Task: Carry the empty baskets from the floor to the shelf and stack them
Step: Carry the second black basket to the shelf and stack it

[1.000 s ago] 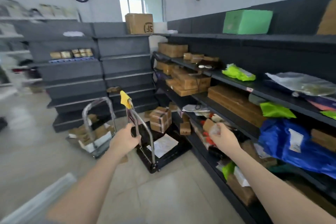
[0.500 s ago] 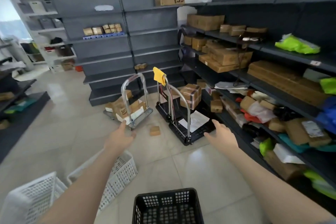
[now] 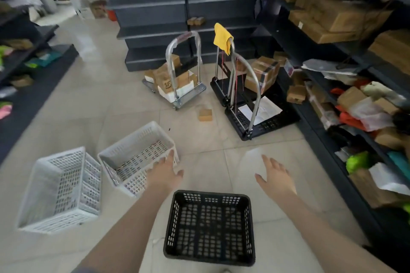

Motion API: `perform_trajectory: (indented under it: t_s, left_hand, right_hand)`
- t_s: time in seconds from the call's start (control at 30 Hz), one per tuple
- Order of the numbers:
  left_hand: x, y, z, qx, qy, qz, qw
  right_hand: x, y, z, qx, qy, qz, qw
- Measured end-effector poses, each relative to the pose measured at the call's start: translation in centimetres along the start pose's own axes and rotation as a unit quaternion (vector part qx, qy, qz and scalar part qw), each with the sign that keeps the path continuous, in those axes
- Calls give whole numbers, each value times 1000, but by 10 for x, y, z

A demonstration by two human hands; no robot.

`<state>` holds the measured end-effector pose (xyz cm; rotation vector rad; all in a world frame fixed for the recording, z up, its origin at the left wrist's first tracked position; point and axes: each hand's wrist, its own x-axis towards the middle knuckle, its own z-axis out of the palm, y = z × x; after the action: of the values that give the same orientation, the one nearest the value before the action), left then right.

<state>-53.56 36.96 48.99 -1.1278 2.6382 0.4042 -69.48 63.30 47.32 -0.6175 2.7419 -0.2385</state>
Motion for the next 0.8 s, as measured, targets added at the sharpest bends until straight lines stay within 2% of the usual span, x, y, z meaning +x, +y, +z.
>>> perform_trajectory:
  t_s: [0.2,0.4,0.6,0.8]
  left_hand:
    - [27,-13,91,0,-65,-21,998]
    - [54,-19,195,15,-122,16,992]
    - [79,-56,309,102,-157,64,980]
    - [111,-95,407,56,-160,-16,985]
  right_hand:
    - [6,6,87,51,-82,59,994]
    - [8,25,186,124,-141,198,962]
    - [24,47,294,147,-166,266,938]
    - [56,67,403,123,-184,279,934]
